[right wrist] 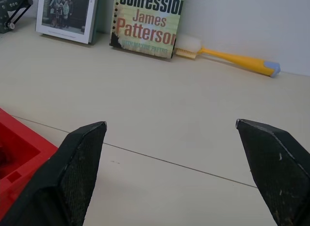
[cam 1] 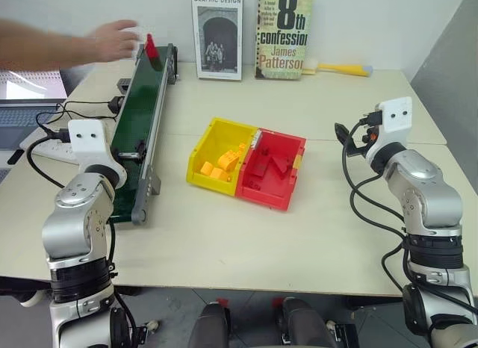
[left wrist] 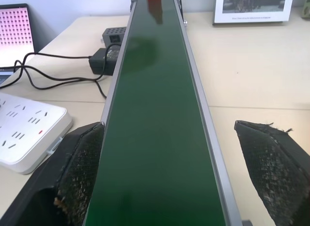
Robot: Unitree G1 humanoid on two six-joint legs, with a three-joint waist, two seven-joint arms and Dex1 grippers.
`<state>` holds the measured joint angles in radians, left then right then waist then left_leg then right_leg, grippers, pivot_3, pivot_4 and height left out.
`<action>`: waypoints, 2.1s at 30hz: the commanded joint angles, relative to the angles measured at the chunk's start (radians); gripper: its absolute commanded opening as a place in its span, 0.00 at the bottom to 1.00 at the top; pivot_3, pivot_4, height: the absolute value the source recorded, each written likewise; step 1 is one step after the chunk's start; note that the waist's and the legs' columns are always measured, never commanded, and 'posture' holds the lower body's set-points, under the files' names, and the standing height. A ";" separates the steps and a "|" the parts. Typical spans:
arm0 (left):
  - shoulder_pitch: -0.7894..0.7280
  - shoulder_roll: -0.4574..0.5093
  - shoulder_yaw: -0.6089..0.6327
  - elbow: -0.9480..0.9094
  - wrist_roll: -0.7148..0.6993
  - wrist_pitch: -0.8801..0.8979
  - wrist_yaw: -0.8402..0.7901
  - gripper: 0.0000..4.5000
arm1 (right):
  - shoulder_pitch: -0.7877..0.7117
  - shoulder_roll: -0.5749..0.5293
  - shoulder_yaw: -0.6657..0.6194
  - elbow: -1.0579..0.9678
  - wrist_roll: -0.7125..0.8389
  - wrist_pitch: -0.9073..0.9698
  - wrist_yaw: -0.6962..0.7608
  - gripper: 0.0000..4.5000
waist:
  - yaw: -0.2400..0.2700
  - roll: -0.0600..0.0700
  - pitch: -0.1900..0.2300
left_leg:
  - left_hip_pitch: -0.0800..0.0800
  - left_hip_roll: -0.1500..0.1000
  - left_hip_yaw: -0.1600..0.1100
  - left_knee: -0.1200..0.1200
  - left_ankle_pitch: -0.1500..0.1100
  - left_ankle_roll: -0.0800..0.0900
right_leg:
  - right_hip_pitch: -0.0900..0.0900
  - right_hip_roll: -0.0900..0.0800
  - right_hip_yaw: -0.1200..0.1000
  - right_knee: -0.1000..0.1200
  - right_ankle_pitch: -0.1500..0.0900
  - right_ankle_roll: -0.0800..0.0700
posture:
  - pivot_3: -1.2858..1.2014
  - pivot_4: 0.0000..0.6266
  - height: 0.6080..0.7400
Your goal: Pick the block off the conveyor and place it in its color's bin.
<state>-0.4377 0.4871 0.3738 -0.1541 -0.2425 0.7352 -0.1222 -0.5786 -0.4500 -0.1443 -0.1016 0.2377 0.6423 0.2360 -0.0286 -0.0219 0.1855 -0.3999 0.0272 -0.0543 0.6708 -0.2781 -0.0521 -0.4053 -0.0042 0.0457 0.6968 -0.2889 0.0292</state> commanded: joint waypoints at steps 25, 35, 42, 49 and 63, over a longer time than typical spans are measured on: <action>-0.022 -0.068 0.006 0.004 0.035 -0.135 0.116 1.00 | -0.101 -0.107 0.042 -0.051 0.114 -0.025 0.345 1.00 | 0.000 0.000 0.000 | 0.000 0.000 0.000 0.000 0.000 0.000 | 0.000 0.000 0.000 0.000 0.000 0.000 | 0.52 0.24 1.00; -0.096 -0.061 0.022 0.124 0.034 -0.165 0.121 1.00 | -0.218 -0.225 0.117 -0.119 0.342 0.117 0.709 1.00 | 0.000 0.000 0.000 | 0.000 0.000 -0.001 0.000 0.000 0.000 | 0.000 0.000 -0.001 -0.001 0.000 0.000 | 0.52 0.24 1.00; -0.102 -0.061 0.041 0.150 0.024 -0.174 0.130 1.00 | -0.214 -0.216 0.132 -0.145 0.341 0.123 0.703 1.00 | 0.001 0.000 0.000 | 0.000 0.000 -0.002 0.000 0.000 0.000 | 0.000 0.000 -0.002 -0.001 0.000 0.000 | 0.52 0.24 1.00; -0.119 -0.063 0.050 0.188 0.016 -0.185 0.136 1.00 | -0.215 -0.216 0.129 -0.163 0.351 0.135 0.691 1.00 | 0.001 0.000 0.000 | 0.000 0.000 -0.002 0.000 0.000 0.000 | 0.000 -0.001 -0.002 0.000 0.000 0.000 | 0.52 0.24 1.00; -0.168 -0.085 0.052 0.259 -0.014 -0.205 0.142 1.00 | -0.193 -0.214 0.112 -0.195 0.359 0.142 0.644 1.00 | 0.001 0.000 0.000 | 0.000 0.000 -0.002 0.000 0.000 0.000 | 0.000 -0.001 -0.002 -0.001 0.000 0.000 | 0.52 0.24 1.00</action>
<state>-0.5800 0.3966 0.4196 0.1228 -0.2562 0.5591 0.0128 -0.7652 -0.6585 0.0009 -0.2602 0.5745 0.7886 0.8885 -0.0274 -0.0220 0.1855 -0.4003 0.0270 -0.0564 0.6712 -0.2782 -0.0520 -0.4049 -0.0047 0.0438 0.6963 -0.2889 0.0291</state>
